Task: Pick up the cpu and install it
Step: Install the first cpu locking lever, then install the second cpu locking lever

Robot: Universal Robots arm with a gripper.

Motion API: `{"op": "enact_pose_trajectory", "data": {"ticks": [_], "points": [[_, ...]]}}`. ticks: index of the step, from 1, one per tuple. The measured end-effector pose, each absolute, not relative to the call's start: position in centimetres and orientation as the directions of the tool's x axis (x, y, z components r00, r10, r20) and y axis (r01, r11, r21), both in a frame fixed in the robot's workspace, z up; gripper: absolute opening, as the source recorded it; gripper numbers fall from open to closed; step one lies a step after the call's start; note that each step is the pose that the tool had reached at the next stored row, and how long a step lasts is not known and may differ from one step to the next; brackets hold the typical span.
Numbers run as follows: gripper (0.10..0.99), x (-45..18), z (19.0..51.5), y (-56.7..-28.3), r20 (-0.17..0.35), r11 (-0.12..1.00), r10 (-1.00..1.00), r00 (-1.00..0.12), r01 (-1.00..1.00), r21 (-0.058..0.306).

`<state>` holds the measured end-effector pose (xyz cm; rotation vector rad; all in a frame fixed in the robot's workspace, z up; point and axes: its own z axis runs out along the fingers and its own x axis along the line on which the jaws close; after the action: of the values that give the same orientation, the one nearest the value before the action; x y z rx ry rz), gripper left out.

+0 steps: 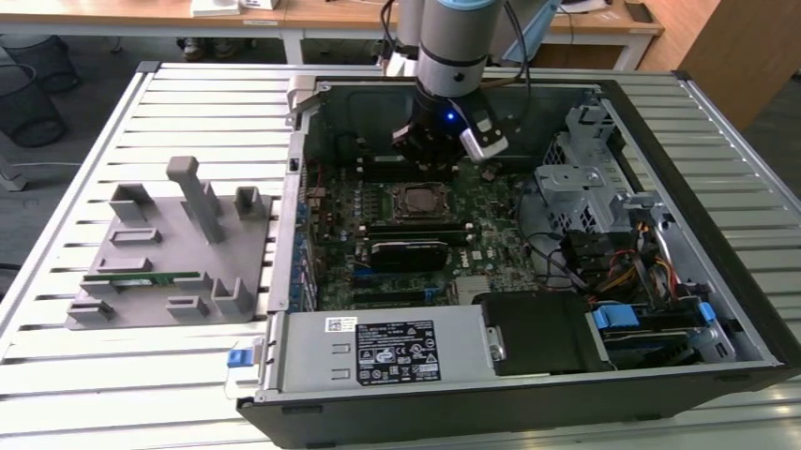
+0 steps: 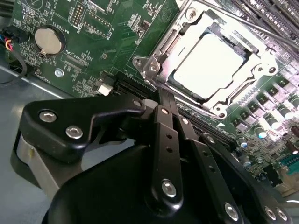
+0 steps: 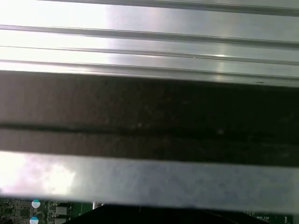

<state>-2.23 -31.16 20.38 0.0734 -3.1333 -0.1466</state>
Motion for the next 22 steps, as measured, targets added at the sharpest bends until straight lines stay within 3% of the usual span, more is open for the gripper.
{"op": "enact_pose_trajectory", "data": {"ticks": [22], "points": [[0.106,-2.12,20.39,-31.96,0.002,0.995,-0.047,-0.999,-0.046,0.093]]}}
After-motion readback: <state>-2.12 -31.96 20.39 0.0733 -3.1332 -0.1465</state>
